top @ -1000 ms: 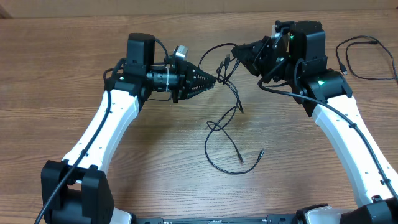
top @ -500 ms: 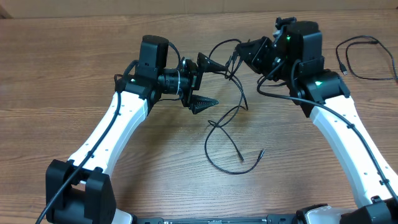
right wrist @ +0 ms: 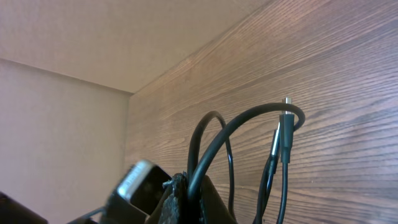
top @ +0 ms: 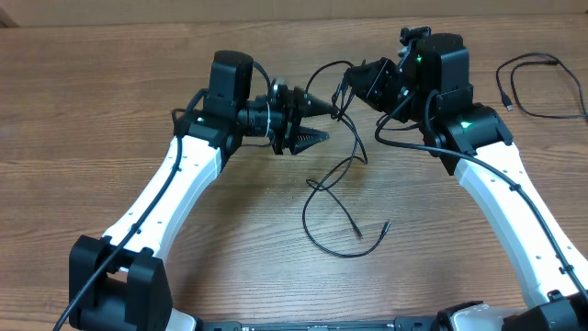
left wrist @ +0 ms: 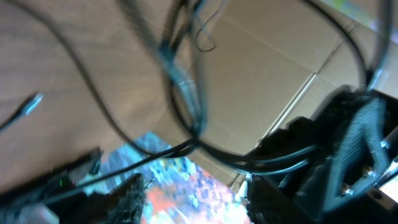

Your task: Untangle cables

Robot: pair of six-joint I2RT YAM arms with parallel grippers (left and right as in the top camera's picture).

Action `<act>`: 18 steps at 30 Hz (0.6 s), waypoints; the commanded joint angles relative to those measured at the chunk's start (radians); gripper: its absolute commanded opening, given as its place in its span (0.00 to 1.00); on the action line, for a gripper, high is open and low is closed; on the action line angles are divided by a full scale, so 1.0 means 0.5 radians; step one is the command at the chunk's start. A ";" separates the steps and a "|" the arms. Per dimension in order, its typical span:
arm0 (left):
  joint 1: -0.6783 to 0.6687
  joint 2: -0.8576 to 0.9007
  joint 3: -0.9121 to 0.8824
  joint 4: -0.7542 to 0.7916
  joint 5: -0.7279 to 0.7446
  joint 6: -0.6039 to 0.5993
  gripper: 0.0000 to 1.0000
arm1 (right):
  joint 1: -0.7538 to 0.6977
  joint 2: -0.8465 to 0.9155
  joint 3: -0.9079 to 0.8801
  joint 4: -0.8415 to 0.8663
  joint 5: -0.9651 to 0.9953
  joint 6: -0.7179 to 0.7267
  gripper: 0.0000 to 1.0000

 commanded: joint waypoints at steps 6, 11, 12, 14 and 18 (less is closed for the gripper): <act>-0.017 -0.012 0.021 0.588 0.228 1.353 1.00 | 0.000 -0.031 0.011 0.008 0.026 -0.032 0.04; -0.018 -0.012 0.021 0.585 0.144 2.017 1.00 | 0.000 -0.031 0.011 -0.010 0.026 -0.042 0.04; -0.018 -0.012 0.021 0.569 0.092 2.074 1.00 | 0.000 -0.031 0.011 -0.010 0.025 -0.071 0.04; -0.031 -0.012 0.021 0.539 -0.079 2.220 1.00 | 0.000 -0.031 0.011 -0.018 0.024 -0.075 0.04; -0.159 -0.012 0.021 0.380 -0.653 2.576 1.00 | 0.001 -0.031 0.011 -0.011 -0.027 -0.076 0.04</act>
